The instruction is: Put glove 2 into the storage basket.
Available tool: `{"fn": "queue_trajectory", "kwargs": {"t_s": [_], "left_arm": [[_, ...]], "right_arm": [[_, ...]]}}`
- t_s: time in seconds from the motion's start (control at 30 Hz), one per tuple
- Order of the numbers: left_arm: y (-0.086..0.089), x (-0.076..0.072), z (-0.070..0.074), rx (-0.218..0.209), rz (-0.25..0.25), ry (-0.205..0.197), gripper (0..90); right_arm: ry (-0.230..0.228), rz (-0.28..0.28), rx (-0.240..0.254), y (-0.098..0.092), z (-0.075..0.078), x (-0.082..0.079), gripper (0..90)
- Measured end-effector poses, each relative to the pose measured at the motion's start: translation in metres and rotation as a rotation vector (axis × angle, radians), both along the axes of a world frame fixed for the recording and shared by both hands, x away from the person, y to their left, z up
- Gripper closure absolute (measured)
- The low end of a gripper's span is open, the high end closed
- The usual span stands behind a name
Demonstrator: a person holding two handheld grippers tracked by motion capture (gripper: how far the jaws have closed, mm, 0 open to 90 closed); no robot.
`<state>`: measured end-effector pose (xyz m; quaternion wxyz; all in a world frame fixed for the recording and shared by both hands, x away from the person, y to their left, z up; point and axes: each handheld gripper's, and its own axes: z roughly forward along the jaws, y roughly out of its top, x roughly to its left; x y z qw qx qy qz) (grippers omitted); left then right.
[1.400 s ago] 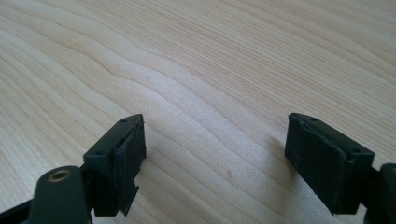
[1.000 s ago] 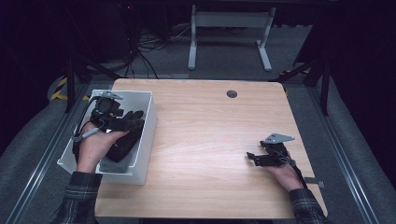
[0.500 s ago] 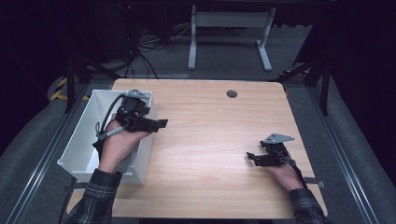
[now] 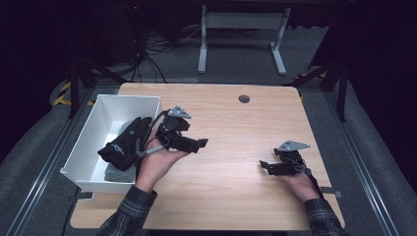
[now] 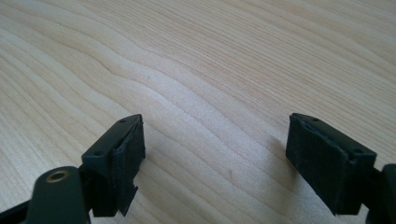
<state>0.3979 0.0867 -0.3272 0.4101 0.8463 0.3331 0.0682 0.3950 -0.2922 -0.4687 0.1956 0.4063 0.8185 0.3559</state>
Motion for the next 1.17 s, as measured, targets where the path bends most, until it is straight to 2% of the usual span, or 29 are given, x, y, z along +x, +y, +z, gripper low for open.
{"fn": "queue_trajectory", "kwargs": {"t_s": [0.07,0.2,0.37,0.47,0.6,0.63,0.83,1.07,1.17], "left_arm": [[-0.009,-0.002,-0.009,-0.002,-0.022,-0.001,16.6],[-0.025,-0.005,-0.029,0.021,-0.065,0.01,16.6],[-0.039,-0.011,-0.055,0.015,-0.097,-0.005,16.2],[-0.046,-0.015,-0.072,0.039,-0.123,-0.017,15.7],[-0.052,-0.018,-0.091,0.051,-0.138,-0.002,15.0],[-0.053,-0.018,-0.098,0.067,-0.145,0.004,14.8],[-0.057,-0.021,-0.127,0.083,-0.13,0.024,14.4],[-0.061,-0.022,-0.137,0.132,-0.132,0.019,14.4],[-0.062,-0.023,-0.139,0.139,-0.132,0.019,13.8]], "right_arm": [[0.001,0.002,0.0,0.0,0.0,0.0,20.0],[0.0,0.004,0.0,0.0,0.0,0.0,19.9],[0.0,0.006,-0.001,0.0,0.0,0.0,19.8],[0.0,0.006,-0.001,0.0,0.0,0.0,19.8],[0.002,0.009,0.0,0.0,0.0,0.0,19.4],[0.002,0.011,-0.001,0.0,0.0,0.0,19.3],[0.002,0.012,-0.003,0.0,0.0,0.0,19.1],[0.002,0.012,-0.003,0.0,0.0,0.0,19.0],[0.002,0.012,-0.003,0.001,0.0,0.0,18.8]]}}
